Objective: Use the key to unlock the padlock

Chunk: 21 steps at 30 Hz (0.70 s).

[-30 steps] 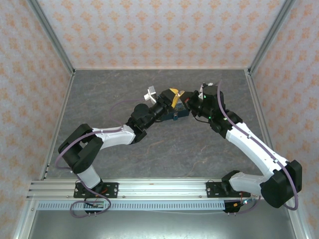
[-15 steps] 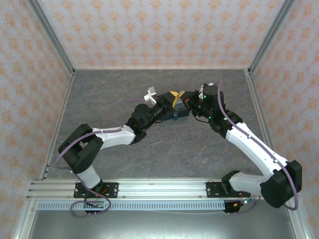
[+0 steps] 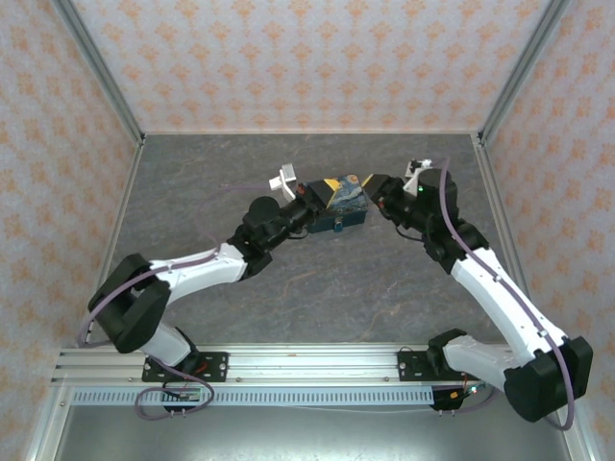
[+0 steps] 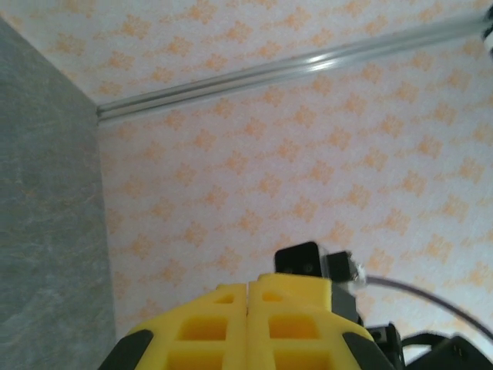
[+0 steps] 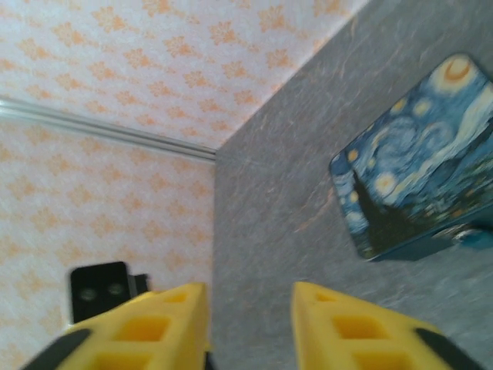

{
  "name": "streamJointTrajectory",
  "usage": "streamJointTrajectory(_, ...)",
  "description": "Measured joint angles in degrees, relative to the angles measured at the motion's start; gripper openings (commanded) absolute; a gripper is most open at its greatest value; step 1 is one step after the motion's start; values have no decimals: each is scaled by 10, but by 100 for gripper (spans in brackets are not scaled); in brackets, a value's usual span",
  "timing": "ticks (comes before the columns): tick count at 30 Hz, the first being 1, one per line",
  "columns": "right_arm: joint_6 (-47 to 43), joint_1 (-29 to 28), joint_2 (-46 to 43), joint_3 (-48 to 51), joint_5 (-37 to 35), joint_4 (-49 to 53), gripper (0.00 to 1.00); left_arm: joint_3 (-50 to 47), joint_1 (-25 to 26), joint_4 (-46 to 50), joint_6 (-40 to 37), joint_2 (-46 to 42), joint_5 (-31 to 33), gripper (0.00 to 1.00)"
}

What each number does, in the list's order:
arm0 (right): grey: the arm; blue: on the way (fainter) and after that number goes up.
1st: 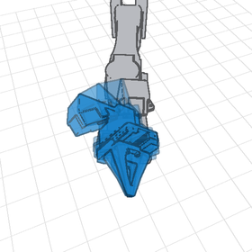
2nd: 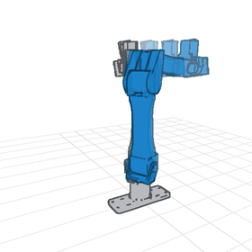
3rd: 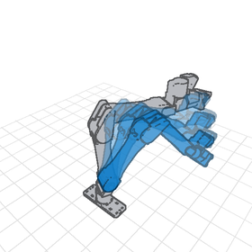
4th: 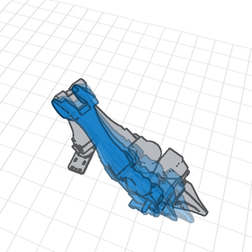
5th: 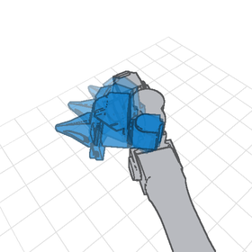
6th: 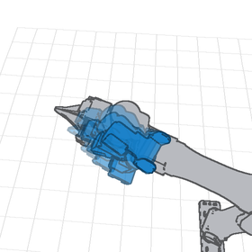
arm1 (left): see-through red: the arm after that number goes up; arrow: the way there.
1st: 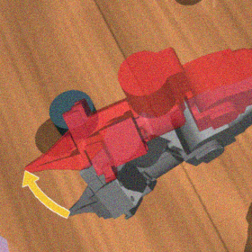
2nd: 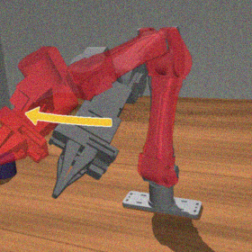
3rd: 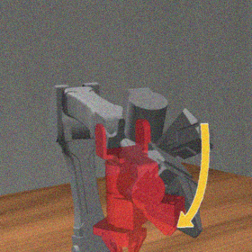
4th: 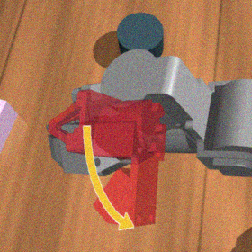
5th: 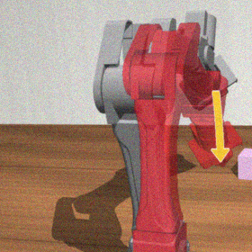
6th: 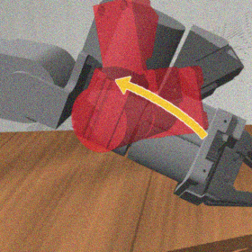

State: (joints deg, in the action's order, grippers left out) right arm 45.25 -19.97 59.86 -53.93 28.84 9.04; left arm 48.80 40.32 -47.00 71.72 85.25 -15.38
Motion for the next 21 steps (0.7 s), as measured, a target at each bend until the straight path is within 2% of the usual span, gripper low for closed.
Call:
streamJointTrajectory(4,-98,46,-24,11,89,9,46,45,-13,153,-126,-54,-52,0)
streamJointTrajectory(8,-176,54,-23,13,213,5,48,115,-16,316,-269,-100,-110,0)
streamJointTrajectory(11,-209,52,-19,14,294,-5,48,148,-21,402,-357,-126,-155,0)
streamJointTrajectory(16,-252,34,-18,13,377,-12,48,164,-25,495,-460,-140,-215,0)
streamJointTrajectory(21,-284,-2,-11,9,417,-14,46,165,-25,546,-509,-140,-255,0)
